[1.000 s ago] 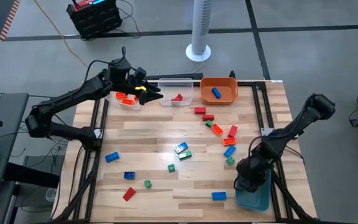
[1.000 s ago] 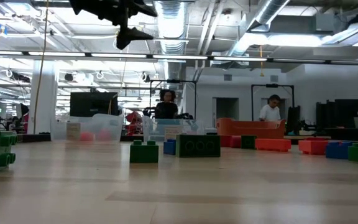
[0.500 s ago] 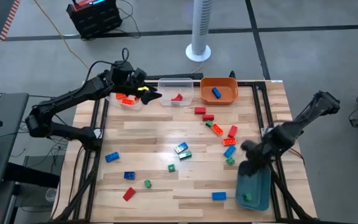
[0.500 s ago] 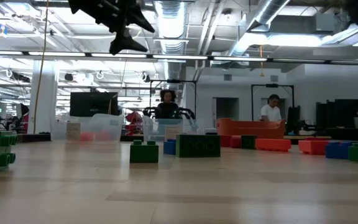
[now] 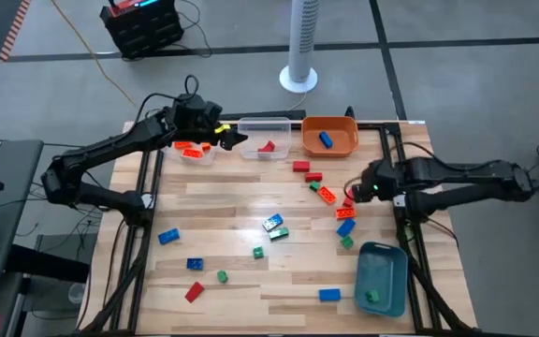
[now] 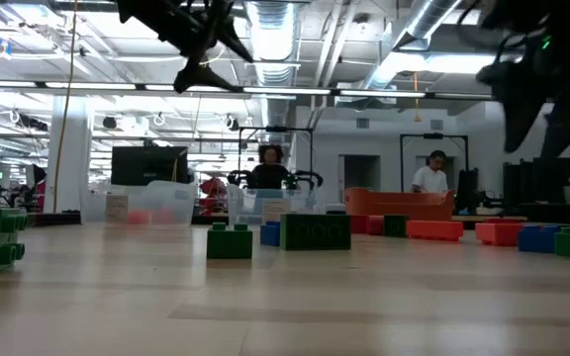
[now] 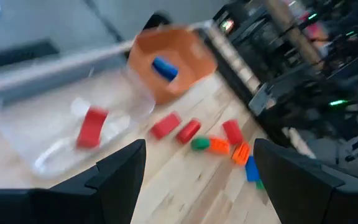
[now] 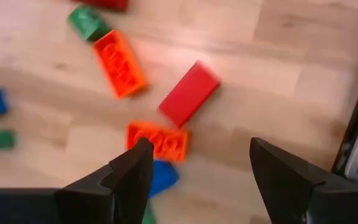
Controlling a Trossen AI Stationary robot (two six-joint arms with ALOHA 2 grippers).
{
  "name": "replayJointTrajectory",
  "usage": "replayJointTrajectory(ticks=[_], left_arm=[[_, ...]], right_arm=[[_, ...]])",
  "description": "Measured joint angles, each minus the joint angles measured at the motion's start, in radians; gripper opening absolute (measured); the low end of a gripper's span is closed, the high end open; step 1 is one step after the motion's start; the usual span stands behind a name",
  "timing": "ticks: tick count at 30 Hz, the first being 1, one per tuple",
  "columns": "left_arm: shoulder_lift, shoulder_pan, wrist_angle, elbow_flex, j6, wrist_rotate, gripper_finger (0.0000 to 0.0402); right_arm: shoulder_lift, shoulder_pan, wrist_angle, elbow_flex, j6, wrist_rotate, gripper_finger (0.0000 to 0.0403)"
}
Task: Sort blocks
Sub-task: Put the red block into the right transparent bin
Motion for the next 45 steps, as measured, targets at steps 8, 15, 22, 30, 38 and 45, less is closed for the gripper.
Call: replayJointTrajectory(ticks=[8, 15, 22, 30, 38, 45], left_arm=[[-0.011, -0.047, -0.043, 0.054, 0.159, -0.008, 0.029], [-0.011, -0.053, -0.167, 0.111, 0.316, -0.022, 0.029], [-0.016, -0.048, -0.267, 0.127, 0.412, -0.023, 0.029], [-0.021, -0.048, -0.279, 0.127, 0.447, -0.022, 0.029], [-0.022, -0.046, -0.278, 0.127, 0.481, -0.023, 0.029], [-0.022, -0.046, -0.274, 0.127, 0.475, -0.025, 0.029]], right_arm=[[0.134, -0.217, 0.167, -0.059, -0.065, -0.09, 0.0273], [0.301, -0.232, 0.304, -0.059, 0.015, -0.167, 0.0273], [0.404, -0.186, 0.33, -0.058, 0.155, -0.193, 0.0273], [0.415, -0.14, 0.268, -0.058, 0.229, -0.172, 0.0273], [0.45, -0.189, 0.329, -0.058, 0.153, -0.113, 0.0273], [0.529, -0.237, 0.358, -0.058, 0.091, -0.146, 0.0273]])
